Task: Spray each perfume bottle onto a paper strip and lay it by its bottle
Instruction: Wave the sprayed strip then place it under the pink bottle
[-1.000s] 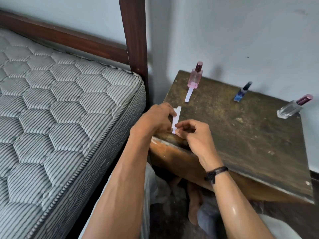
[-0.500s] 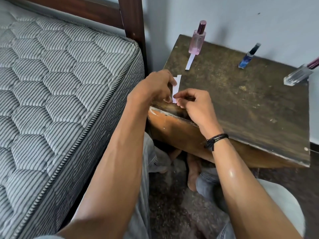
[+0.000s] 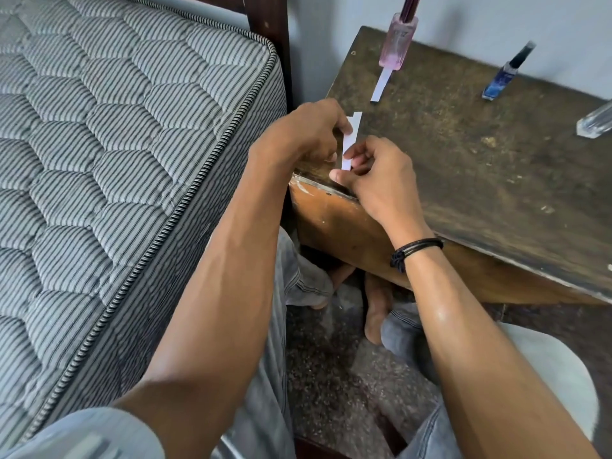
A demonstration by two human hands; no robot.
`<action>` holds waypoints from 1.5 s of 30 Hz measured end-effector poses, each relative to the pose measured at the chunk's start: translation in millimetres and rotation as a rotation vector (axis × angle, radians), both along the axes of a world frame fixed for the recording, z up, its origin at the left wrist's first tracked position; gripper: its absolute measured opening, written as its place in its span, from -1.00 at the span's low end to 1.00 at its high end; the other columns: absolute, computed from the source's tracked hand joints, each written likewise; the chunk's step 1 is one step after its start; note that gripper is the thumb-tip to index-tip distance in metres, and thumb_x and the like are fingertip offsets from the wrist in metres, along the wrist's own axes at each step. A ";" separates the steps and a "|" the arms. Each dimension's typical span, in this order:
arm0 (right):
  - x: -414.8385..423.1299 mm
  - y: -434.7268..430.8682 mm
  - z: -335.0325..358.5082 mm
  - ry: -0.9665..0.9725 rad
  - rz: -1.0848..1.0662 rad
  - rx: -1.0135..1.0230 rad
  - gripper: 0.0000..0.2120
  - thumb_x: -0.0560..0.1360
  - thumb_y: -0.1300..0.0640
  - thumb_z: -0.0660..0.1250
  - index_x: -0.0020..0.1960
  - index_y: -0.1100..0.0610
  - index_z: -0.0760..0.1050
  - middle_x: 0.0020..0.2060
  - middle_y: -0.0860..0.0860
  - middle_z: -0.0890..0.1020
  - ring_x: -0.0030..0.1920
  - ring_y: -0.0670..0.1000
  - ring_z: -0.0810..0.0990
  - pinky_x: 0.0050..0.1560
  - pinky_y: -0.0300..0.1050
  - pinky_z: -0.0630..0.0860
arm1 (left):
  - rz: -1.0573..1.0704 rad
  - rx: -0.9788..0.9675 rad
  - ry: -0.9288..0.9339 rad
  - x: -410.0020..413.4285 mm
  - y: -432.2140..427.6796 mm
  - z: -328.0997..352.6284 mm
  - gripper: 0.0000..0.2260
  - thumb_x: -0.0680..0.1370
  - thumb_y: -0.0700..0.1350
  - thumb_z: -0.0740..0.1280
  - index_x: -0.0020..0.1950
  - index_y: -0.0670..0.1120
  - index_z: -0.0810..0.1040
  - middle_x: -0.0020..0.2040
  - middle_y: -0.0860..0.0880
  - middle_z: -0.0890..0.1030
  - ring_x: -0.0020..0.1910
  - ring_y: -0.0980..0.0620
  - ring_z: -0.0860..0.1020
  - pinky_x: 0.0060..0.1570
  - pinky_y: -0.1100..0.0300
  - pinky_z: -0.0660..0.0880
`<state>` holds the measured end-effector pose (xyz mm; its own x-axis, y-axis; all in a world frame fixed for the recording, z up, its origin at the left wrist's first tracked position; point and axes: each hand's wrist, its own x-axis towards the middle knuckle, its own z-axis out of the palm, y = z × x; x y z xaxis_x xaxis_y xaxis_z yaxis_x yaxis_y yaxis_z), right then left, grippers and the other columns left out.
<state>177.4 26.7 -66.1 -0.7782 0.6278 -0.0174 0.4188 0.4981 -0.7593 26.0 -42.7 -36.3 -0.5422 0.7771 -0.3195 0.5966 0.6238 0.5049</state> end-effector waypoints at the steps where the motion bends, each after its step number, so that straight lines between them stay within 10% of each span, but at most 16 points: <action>1: -0.2 -0.8 -0.6 -0.004 0.003 0.014 -0.74 0.41 0.06 0.62 -0.04 -0.02 0.55 -0.09 -0.02 0.62 -0.14 -0.07 0.62 -0.05 -0.12 0.53 | -0.003 0.003 0.002 0.0 0.0 -0.1 -0.48 0.46 -0.28 0.48 0.39 0.03 0.52 0.40 -0.01 0.46 0.33 -0.04 0.48 0.35 0.04 0.44; 12: 1.4 -3.0 0.1 0.020 -0.023 0.029 -0.87 0.50 0.18 0.43 0.04 0.05 0.62 -0.09 -0.04 0.63 -0.08 -0.04 0.61 0.02 -0.02 0.58 | -0.002 -0.008 -0.004 -0.7 0.3 -1.3 -0.48 0.47 -0.23 0.49 0.40 0.02 0.50 0.38 -0.02 0.48 0.32 -0.05 0.49 0.33 0.01 0.45; 22: 0.7 5.4 0.9 0.036 -0.061 -0.075 -0.83 0.50 0.24 0.46 0.00 0.00 0.66 -0.17 -0.16 0.65 -0.17 -0.24 0.60 -0.20 -0.49 0.44 | -0.024 -0.018 0.021 0.4 -0.7 0.4 -0.46 0.47 -0.20 0.51 0.42 0.04 0.49 0.42 0.01 0.45 0.37 -0.06 0.44 0.36 -0.02 0.41; 31: 4.1 1.0 5.5 0.104 0.001 0.021 -0.79 0.56 0.27 0.44 0.14 0.05 0.65 -0.22 -0.24 0.63 -0.12 -0.18 0.65 0.06 -0.06 0.63 | -0.055 0.005 0.033 1.5 -2.8 2.7 -0.44 0.46 -0.20 0.52 0.43 0.01 0.48 0.43 0.03 0.42 0.37 -0.04 0.45 0.37 0.04 0.40; 36: 5.9 8.8 9.8 0.255 -0.016 0.016 -0.76 0.55 0.32 0.46 0.16 0.08 0.64 -0.15 -0.17 0.67 -0.10 -0.23 0.65 -0.05 -0.37 0.55 | -0.049 0.019 -0.002 2.4 -3.2 5.8 -0.38 0.48 -0.16 0.51 0.50 0.03 0.40 0.43 0.02 0.41 0.39 -0.03 0.42 0.39 0.01 0.39; 45: 10.0 21.6 22.6 0.460 -0.077 -0.058 -0.76 0.52 0.25 0.51 0.12 0.00 0.62 -0.16 -0.15 0.74 -0.11 -0.13 0.71 -0.01 -0.32 0.57 | 0.288 0.308 -0.209 10.6 2.6 14.9 -0.84 0.59 -0.05 0.37 0.17 0.03 0.61 -0.06 0.01 0.65 -0.14 0.06 0.62 -0.06 0.16 0.59</action>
<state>187.5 48.3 -43.6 -0.6644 0.6922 0.2817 0.0658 0.4297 -0.9006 36.6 -40.1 -21.4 -0.6985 0.6800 -0.2231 0.2871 0.5518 0.7830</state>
